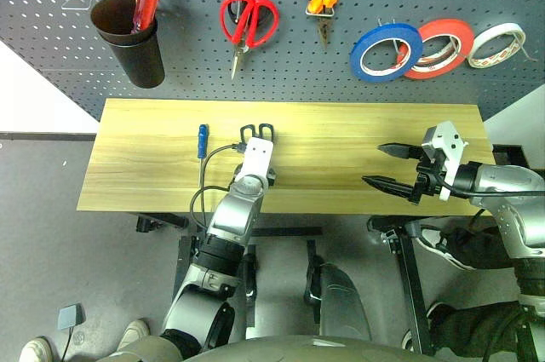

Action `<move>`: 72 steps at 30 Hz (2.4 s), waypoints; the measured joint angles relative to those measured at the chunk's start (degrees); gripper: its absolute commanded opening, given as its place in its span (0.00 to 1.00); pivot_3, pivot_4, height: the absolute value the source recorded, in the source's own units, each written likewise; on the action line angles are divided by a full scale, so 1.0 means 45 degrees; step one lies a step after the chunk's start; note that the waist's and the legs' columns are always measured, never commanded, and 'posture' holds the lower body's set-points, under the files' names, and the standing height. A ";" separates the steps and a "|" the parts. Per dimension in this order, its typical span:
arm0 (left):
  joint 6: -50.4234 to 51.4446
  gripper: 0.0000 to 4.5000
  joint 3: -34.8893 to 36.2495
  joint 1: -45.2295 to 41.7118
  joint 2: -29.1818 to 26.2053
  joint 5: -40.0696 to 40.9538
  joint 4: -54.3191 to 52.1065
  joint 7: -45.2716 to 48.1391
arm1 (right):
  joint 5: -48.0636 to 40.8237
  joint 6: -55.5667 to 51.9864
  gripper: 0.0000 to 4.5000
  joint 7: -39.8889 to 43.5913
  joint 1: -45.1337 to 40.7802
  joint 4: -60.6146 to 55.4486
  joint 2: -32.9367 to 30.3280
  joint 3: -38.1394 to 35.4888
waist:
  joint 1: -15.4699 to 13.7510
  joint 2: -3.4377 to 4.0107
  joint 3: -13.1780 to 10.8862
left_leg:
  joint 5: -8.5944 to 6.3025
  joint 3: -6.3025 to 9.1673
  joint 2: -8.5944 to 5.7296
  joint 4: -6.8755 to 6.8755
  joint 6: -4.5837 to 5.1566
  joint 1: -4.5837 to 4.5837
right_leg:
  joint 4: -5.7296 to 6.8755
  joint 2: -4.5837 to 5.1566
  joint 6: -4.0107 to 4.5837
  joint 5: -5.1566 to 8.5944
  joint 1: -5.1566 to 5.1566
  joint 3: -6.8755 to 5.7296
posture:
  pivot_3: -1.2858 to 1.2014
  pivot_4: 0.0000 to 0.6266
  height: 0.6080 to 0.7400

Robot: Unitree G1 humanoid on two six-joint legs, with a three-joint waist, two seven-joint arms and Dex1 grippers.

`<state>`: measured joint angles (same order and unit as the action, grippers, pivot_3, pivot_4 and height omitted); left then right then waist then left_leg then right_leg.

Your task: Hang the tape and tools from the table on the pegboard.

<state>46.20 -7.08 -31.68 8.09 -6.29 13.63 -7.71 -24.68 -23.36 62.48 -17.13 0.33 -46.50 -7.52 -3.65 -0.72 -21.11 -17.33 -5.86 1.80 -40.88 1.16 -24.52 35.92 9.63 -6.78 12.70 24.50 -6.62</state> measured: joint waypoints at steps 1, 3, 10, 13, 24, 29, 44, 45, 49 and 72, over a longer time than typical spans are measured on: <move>-0.0101 0.77 0.0013 -0.0090 0.0069 -0.0013 0.0171 -0.0115 | 0.0014 0.0009 1.00 0.0040 -0.0060 0.0013 0.0000 0.0031 | -0.0001 0.0000 -0.0001 | 0.0000 -0.0001 -0.0001 0.0000 -0.0001 -0.0002 | -0.0005 0.0002 0.0000 0.0000 0.0000 -0.0001 | 0.53 0.64 0.78; -0.0159 0.77 0.0026 -0.0304 0.0272 -0.0063 0.0474 -0.0361 | 0.0069 0.0027 1.00 0.0090 -0.0179 0.0116 0.0000 0.0056 | -0.0009 -0.0001 -0.0001 | -0.0002 -0.0001 -0.0003 0.0001 0.0001 -0.0011 | -0.0018 0.0005 -0.0001 -0.0001 0.0000 -0.0006 | 0.53 0.63 0.78; -0.0436 0.57 0.0515 -0.0497 0.0293 0.0056 0.0852 -0.1477 | 0.0270 0.0117 1.00 0.0197 -0.0295 0.0264 -0.0013 0.0063 | 0.0046 -0.0001 -0.0001 | -0.0003 -0.0001 0.0003 0.0016 0.0000 -0.0010 | -0.0035 0.0004 -0.0002 -0.0002 0.0000 -0.0013 | 0.53 0.63 0.78; -0.0441 0.35 0.0792 -0.0556 0.0287 0.0104 0.0940 -0.2021 | 0.0318 0.0140 1.00 0.0239 -0.0272 0.0263 -0.0080 0.0056 | 0.0058 -0.0001 -0.0001 | -0.0004 -0.0002 0.0003 0.0018 0.0000 -0.0008 | -0.0035 0.0004 -0.0002 -0.0002 0.0000 -0.0013 | 0.53 0.63 0.78; -0.0098 0.12 0.1295 -0.0985 0.0159 0.0446 0.1208 -0.2446 | 0.0466 0.0289 1.00 0.0297 -0.0259 0.0382 -0.0165 0.0051 | 0.0013 0.0002 0.0002 | -0.0003 -0.0006 0.0003 0.0025 -0.0007 -0.0008 | -0.0047 0.0004 -0.0003 -0.0003 0.0000 -0.0014 | 0.53 0.58 0.78; -0.0864 0.12 0.0756 -0.0683 -0.0680 0.0377 0.1060 -0.1181 | 0.0462 0.0417 1.00 0.0289 -0.0258 0.0381 -0.0164 0.0050 | 0.0015 0.0006 0.0005 | 0.0003 -0.0007 0.0003 0.0038 -0.0019 -0.0013 | -0.0057 -0.0001 -0.0004 -0.0003 0.0001 -0.0025 | 0.54 0.53 0.78; -0.9048 0.12 0.0097 0.2742 -0.5379 0.2353 -0.1673 0.7348 | -0.1849 -0.0736 1.00 -0.0835 0.0224 -0.2784 0.0584 -0.1050 | -0.0053 0.0039 0.0316 | 0.0040 0.0018 -0.0056 0.0156 -0.0066 -0.0172 | -0.0197 -0.0014 -0.0034 -0.0024 0.0045 -0.0183 | 0.56 0.30 0.78; -0.9675 0.12 0.0299 0.2896 -0.5433 0.2527 -0.1682 0.7623 | -0.2102 -0.0885 1.00 -0.0963 0.0177 -0.2897 0.0630 -0.1116 | -0.0036 0.0040 0.0404 | 0.0040 0.0017 -0.0064 0.0157 -0.0065 -0.0175 | -0.0198 -0.0014 -0.0036 -0.0025 0.0049 -0.0185 | 0.56 0.29 0.78; -1.1669 0.12 0.1007 0.3132 -0.5587 0.3244 -0.1631 0.8463 | -0.2965 -0.1281 1.00 -0.1295 -0.0289 -0.3185 0.0662 -0.1556 | -0.0031 0.0043 0.0708 | 0.0043 0.0017 -0.0068 0.0158 -0.0068 -0.0171 | -0.0195 -0.0024 -0.0038 -0.0026 0.0045 -0.0192 | 0.56 0.24 0.78; -1.5878 0.12 0.1786 0.0834 -0.4885 0.2985 0.0653 0.7990 | -0.3687 -0.1569 1.00 -0.1043 -0.2278 -0.2518 0.0612 -0.1485 | -0.0037 -0.0002 0.1840 | 0.0059 0.0017 -0.0082 0.0127 -0.0061 -0.0144 | -0.0184 -0.0043 -0.0060 -0.0049 0.0004 -0.0191 | 0.56 0.17 0.78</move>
<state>-25.25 0.96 -27.93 -13.89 7.15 16.57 28.25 -41.27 -30.42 57.79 -27.39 -11.00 -43.74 -14.21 -3.82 -0.73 -12.83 -17.06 -5.78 1.43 -40.30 0.89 -25.17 35.09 9.44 -7.05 12.48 24.52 -7.48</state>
